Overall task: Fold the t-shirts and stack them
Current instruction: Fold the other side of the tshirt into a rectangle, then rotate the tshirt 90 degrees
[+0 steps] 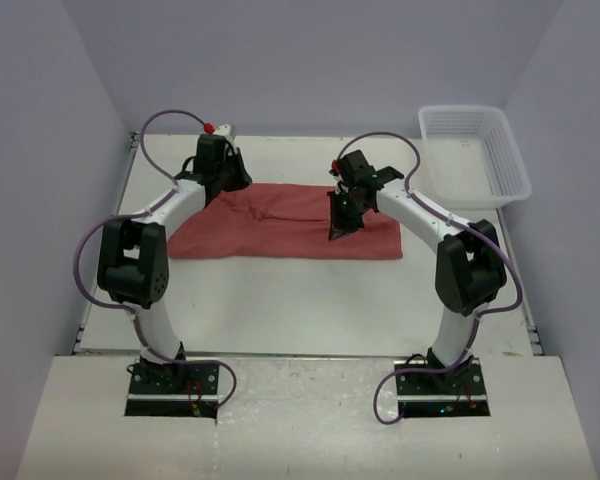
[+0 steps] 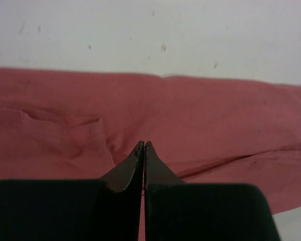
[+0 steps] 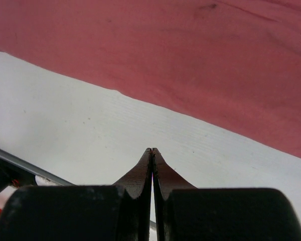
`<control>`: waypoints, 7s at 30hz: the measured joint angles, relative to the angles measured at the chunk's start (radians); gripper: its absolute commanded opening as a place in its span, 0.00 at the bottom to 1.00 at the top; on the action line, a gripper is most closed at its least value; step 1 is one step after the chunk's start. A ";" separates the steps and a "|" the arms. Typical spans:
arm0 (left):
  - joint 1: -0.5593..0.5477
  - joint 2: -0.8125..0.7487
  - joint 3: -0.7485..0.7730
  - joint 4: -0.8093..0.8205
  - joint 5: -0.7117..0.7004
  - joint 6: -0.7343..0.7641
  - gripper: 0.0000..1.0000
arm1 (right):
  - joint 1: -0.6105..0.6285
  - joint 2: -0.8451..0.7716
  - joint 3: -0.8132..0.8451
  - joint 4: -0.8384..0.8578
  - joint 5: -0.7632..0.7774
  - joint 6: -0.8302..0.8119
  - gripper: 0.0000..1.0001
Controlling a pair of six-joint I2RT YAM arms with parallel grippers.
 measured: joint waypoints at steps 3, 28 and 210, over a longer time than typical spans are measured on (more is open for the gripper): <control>-0.002 0.048 0.002 -0.073 0.000 -0.015 0.00 | -0.006 0.000 0.000 -0.011 0.021 0.001 0.00; -0.004 0.176 0.073 -0.241 -0.212 -0.040 0.00 | -0.005 0.022 -0.002 -0.027 0.058 0.013 0.00; -0.006 0.162 0.083 -0.258 -0.171 -0.075 0.00 | -0.113 0.188 0.084 -0.023 0.121 -0.023 0.00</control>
